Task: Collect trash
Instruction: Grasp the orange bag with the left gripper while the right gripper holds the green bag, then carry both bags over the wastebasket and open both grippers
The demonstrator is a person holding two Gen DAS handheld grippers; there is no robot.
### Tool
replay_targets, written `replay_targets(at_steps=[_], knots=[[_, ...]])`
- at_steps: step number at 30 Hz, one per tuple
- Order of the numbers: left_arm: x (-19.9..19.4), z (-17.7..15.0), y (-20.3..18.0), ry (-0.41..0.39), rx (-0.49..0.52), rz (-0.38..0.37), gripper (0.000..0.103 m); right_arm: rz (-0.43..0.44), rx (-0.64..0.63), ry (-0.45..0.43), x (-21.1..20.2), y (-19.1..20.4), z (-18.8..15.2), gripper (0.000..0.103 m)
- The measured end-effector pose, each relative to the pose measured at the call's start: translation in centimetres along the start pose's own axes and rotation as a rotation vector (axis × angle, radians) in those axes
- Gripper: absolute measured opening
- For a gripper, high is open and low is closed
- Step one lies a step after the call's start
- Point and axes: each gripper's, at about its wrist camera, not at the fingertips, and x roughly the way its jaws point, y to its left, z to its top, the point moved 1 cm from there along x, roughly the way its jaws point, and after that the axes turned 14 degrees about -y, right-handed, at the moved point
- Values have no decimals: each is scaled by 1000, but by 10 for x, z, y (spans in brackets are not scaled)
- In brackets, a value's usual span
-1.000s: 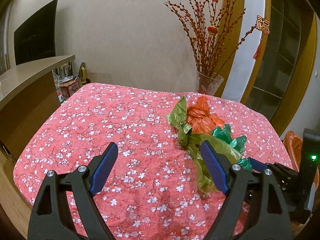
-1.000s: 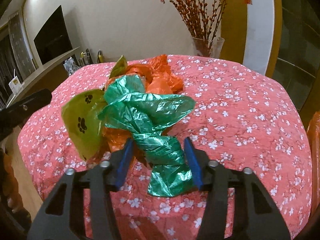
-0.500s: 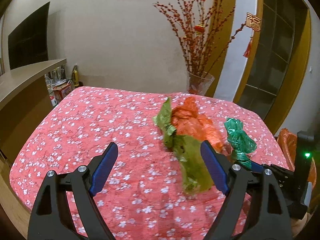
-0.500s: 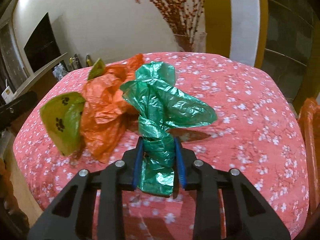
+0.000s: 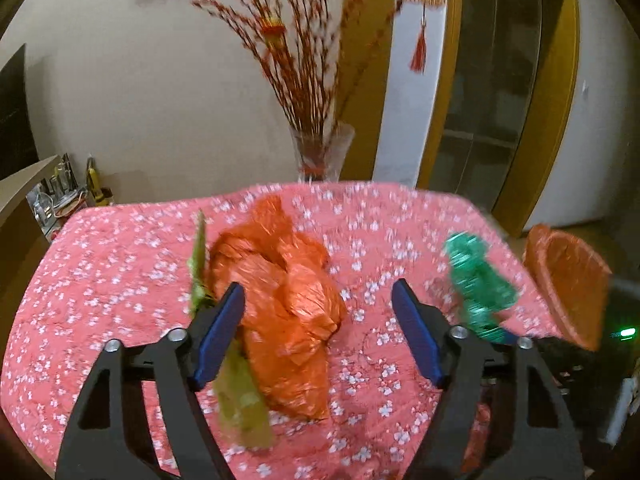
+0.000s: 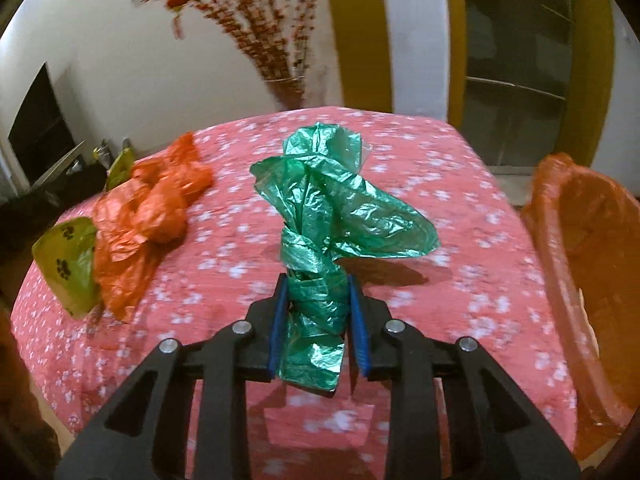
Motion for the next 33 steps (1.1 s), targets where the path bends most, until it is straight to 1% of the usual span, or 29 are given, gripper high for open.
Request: replay_targets(at_steps=[4, 8, 11, 13, 14, 15, 18, 21, 23, 26, 33], knots=[[23, -9, -12, 64, 43, 27, 67, -11, 44, -4, -3, -23, -2, 29], [39, -17, -20, 106, 103, 68, 63, -18, 58, -8, -4, -29, -1, 29], [48, -21, -26, 130, 136, 78, 55, -18, 62, -8, -4, -33, -1, 29], [54, -24, -30, 143, 159, 86, 52, -17, 62, -8, -4, -33, -2, 29], [56, -26, -31, 149, 169, 90, 49, -17, 63, -8, -4, -34, -2, 29], [59, -27, -32, 159, 176, 92, 45, -17, 63, -8, -3, -33, -2, 29], [66, -30, -31, 180, 174, 95, 38, -19, 62, -7, -3, -32, -1, 29], [64, -28, -31, 176, 164, 73, 33, -26, 65, -9, -6, -32, -2, 29], [59, -27, -34, 168, 156, 40, 32, -30, 68, -10, -7, -33, -2, 29], [50, -25, -45, 148, 156, -13, 31, -35, 72, -20, -9, -34, 0, 29], [31, -17, -70, 103, 147, -109, 31, -61, 91, -53, -22, -45, 6, 29]])
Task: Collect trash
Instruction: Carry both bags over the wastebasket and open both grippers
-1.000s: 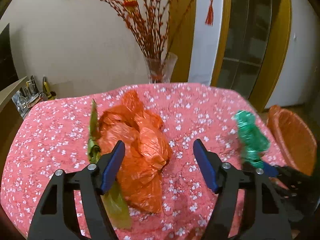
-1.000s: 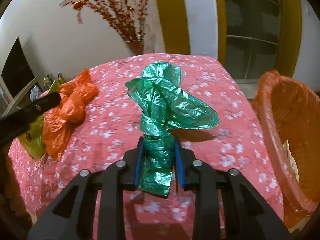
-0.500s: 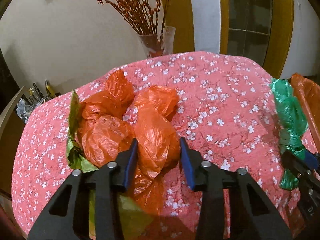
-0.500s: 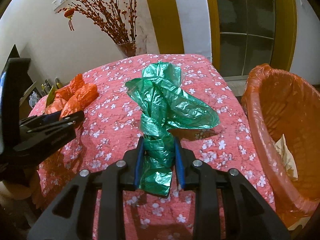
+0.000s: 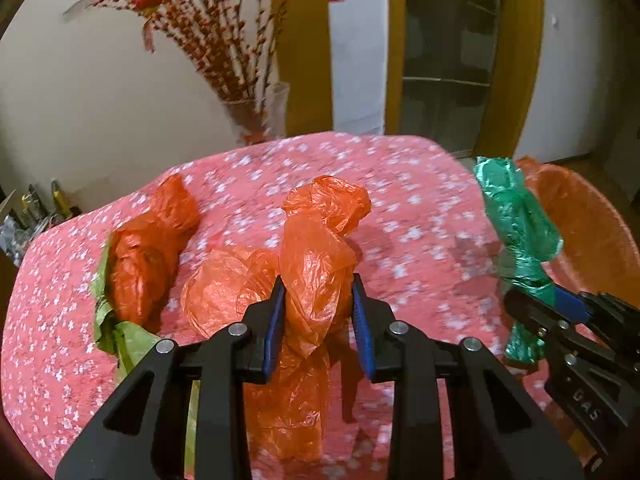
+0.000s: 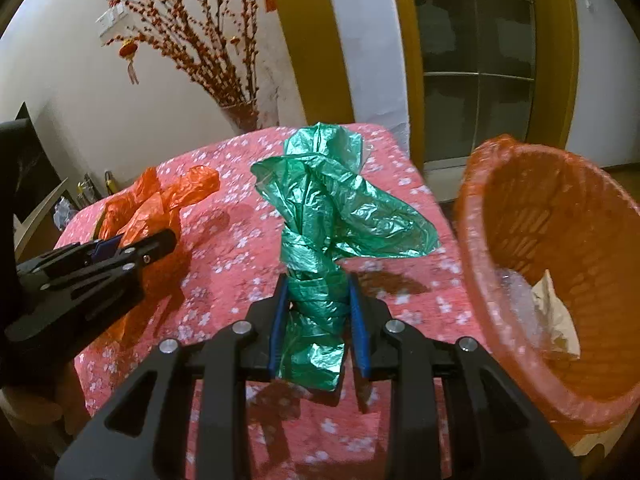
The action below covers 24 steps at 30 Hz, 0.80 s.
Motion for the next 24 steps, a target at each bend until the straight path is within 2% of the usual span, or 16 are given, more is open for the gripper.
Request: replay_targets(at_steps=[13, 24], knots=[[-16, 13, -31, -49, -60, -156, 31, -88, 55, -85, -38, -48, 16, 29], [-23, 25, -78, -66, -31, -266, 31, -175, 102, -154, -74, -95, 23, 29]])
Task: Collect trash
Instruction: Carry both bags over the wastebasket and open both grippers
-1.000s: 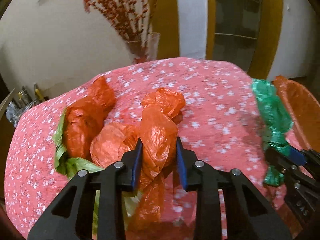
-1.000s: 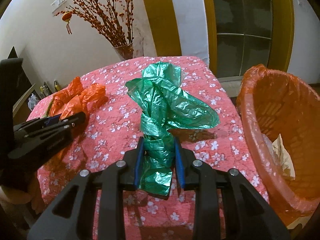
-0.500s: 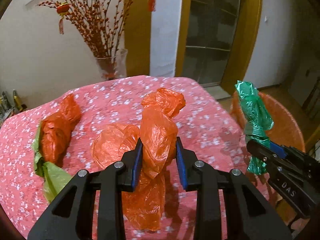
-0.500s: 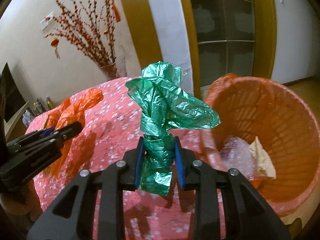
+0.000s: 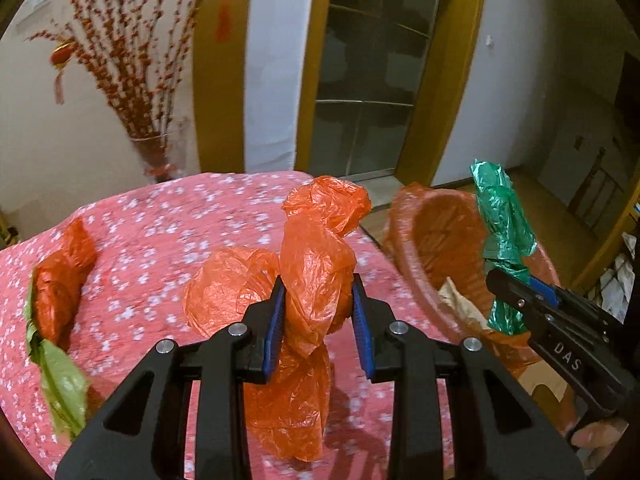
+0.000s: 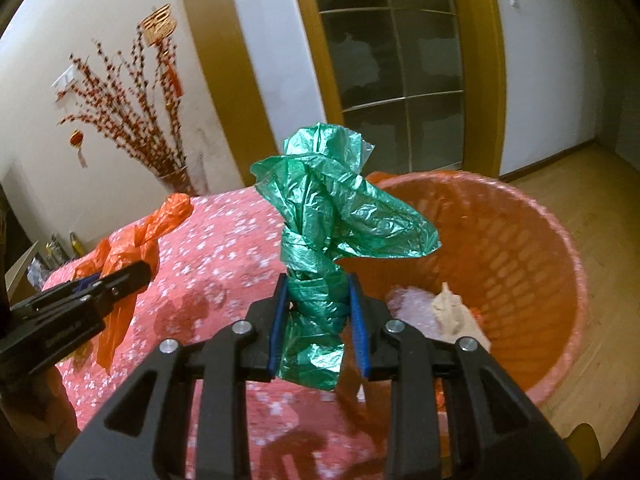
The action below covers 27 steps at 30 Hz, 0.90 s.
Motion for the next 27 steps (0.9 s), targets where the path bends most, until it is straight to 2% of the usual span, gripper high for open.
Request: replay_targets(at_steps=[17, 27], knots=[[14, 15, -57, -6, 0, -177, 31, -91, 63, -76, -24, -54, 18, 29], [26, 22, -76, -5, 1, -233, 31, -131, 94, -111, -27, -76, 29, 29]])
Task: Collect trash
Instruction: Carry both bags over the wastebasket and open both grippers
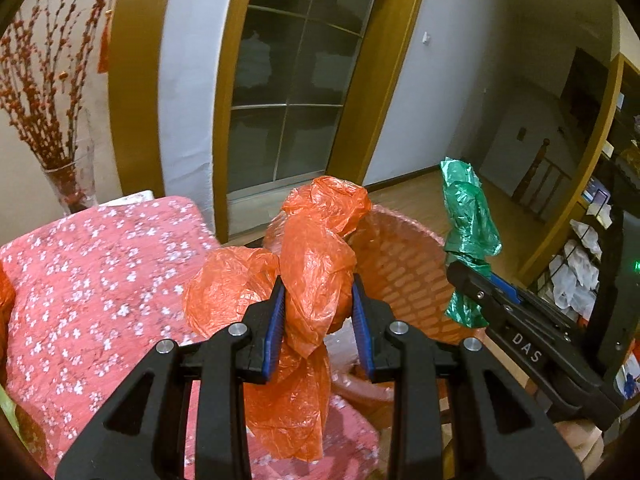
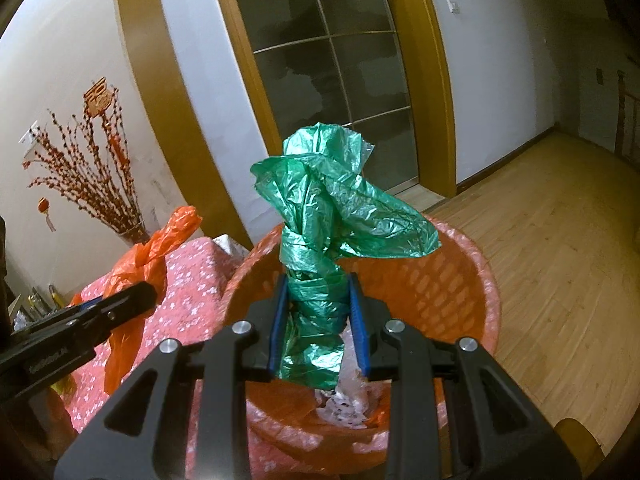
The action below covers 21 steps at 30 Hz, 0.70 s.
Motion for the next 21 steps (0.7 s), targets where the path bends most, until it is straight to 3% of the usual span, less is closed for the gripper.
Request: replay_targets(at_steps=[17, 21], knots=[[34, 2, -30, 42, 4, -100, 32, -37, 20, -34, 14, -26, 18, 32], [41, -4, -30, 70, -2, -103, 43, -42, 31, -28, 12, -33, 14, 42]])
